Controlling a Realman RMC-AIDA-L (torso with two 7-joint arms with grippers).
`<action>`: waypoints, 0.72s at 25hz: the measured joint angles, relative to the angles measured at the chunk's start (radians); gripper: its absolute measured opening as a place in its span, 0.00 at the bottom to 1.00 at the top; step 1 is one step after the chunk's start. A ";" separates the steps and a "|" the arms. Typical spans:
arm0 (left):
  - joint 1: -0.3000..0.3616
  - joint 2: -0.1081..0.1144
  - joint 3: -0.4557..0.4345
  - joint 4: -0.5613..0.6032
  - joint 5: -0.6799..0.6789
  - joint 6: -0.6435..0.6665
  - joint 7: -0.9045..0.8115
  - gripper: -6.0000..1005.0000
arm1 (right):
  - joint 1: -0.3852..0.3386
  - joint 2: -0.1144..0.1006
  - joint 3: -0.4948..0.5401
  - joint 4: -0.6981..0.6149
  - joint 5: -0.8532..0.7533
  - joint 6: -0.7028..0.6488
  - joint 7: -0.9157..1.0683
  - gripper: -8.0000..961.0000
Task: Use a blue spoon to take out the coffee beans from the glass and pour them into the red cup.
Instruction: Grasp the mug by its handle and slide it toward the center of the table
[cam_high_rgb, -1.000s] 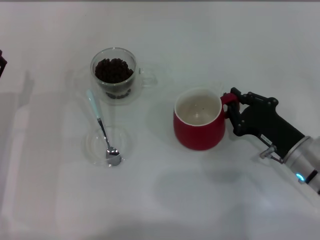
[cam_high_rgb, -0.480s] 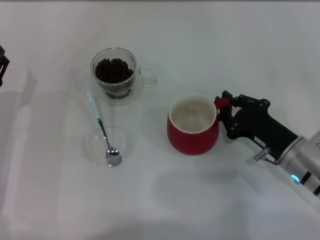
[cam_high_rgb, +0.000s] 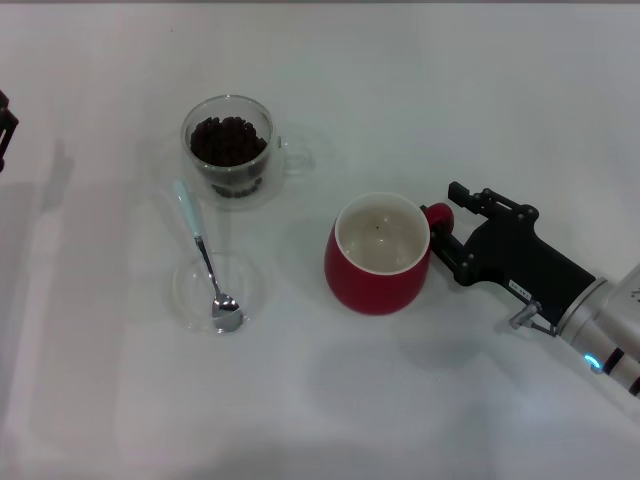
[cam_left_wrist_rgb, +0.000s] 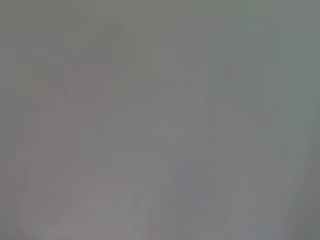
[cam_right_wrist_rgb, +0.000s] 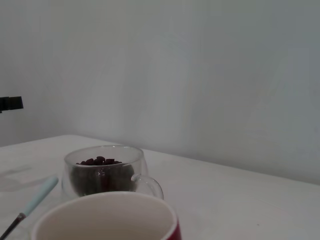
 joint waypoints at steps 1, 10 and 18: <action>0.000 0.000 0.000 0.000 0.000 0.000 0.000 0.88 | 0.000 -0.001 0.001 0.000 -0.001 0.000 0.006 0.37; -0.001 0.000 -0.003 0.000 0.000 0.000 0.000 0.88 | 0.009 -0.012 0.001 0.097 -0.086 -0.080 0.275 0.83; -0.006 -0.001 -0.003 0.000 -0.004 0.000 0.000 0.88 | 0.026 -0.014 0.000 0.285 -0.181 -0.298 0.508 0.88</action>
